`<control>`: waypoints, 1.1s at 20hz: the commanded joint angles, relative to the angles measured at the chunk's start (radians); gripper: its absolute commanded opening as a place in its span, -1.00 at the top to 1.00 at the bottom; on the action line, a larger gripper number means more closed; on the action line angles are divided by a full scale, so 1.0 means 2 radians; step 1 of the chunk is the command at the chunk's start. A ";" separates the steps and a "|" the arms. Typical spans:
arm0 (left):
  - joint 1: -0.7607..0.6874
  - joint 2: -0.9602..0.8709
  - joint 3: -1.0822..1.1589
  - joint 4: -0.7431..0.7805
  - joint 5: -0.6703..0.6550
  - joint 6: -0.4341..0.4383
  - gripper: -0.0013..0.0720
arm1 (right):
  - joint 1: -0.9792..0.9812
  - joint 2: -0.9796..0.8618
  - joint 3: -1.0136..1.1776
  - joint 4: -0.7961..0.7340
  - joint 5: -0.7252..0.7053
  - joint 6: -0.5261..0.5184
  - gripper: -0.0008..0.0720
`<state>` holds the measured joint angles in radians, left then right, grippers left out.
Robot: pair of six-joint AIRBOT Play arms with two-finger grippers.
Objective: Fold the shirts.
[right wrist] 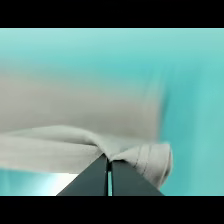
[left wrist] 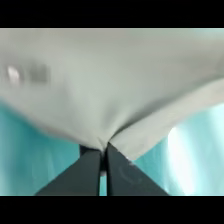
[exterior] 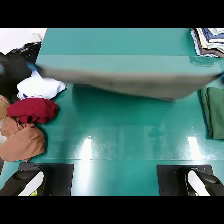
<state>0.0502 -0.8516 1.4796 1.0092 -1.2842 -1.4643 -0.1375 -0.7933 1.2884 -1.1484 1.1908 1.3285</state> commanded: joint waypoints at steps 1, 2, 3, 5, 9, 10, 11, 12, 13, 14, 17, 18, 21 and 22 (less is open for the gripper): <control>0.000 0.006 0.229 0.002 0.014 -0.002 0.89 | 0.000 0.013 0.162 -0.008 -0.019 -0.001 0.94; 0.000 0.006 0.278 0.003 0.018 -0.005 0.89 | 0.000 0.013 0.195 -0.023 -0.015 -0.001 0.94; 0.000 0.006 0.321 0.003 0.024 -0.017 0.89 | 0.000 0.013 0.225 -0.038 -0.011 -0.001 0.94; 0.000 0.009 0.367 0.002 0.041 -0.039 0.89 | 0.000 0.013 0.274 -0.073 0.005 0.001 0.94; 0.000 0.009 0.384 -0.076 0.039 -0.076 0.89 | 0.000 0.013 0.341 -0.146 0.062 0.016 0.94; 0.000 0.009 0.376 -0.095 0.040 -0.076 0.89 | 0.000 0.013 0.349 -0.159 0.071 0.023 0.94; 0.000 0.009 0.363 -0.093 0.041 -0.074 0.89 | 0.000 0.013 0.351 -0.161 0.075 0.023 0.94; 0.000 0.009 0.341 -0.076 0.040 -0.071 0.89 | 0.000 0.013 0.344 -0.160 0.073 0.023 0.94; 0.000 0.009 0.313 -0.059 0.039 -0.071 0.90 | 0.000 0.006 0.330 -0.159 0.074 0.024 0.94; 0.000 0.007 0.276 -0.046 0.035 -0.070 0.90 | 0.000 -0.001 0.316 -0.155 0.083 0.024 0.94; 0.000 -0.025 0.164 -0.035 -0.002 -0.062 0.89 | 0.000 -0.055 0.257 -0.154 0.132 0.026 0.94; 0.000 -0.045 0.129 -0.035 -0.021 -0.053 0.89 | 0.000 -0.077 0.233 -0.155 0.144 0.026 0.94; 0.000 -0.111 0.030 -0.035 -0.033 -0.028 0.89 | 0.010 -0.150 0.151 -0.155 0.152 0.026 0.94; 0.000 -0.138 0.002 -0.034 -0.019 -0.019 0.89 | 0.018 -0.176 0.126 -0.155 0.144 0.026 0.94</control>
<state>0.0494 -1.0180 1.6520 0.9329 -1.3144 -1.5517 -0.1226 -1.0271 1.6676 -1.4513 1.4612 1.3785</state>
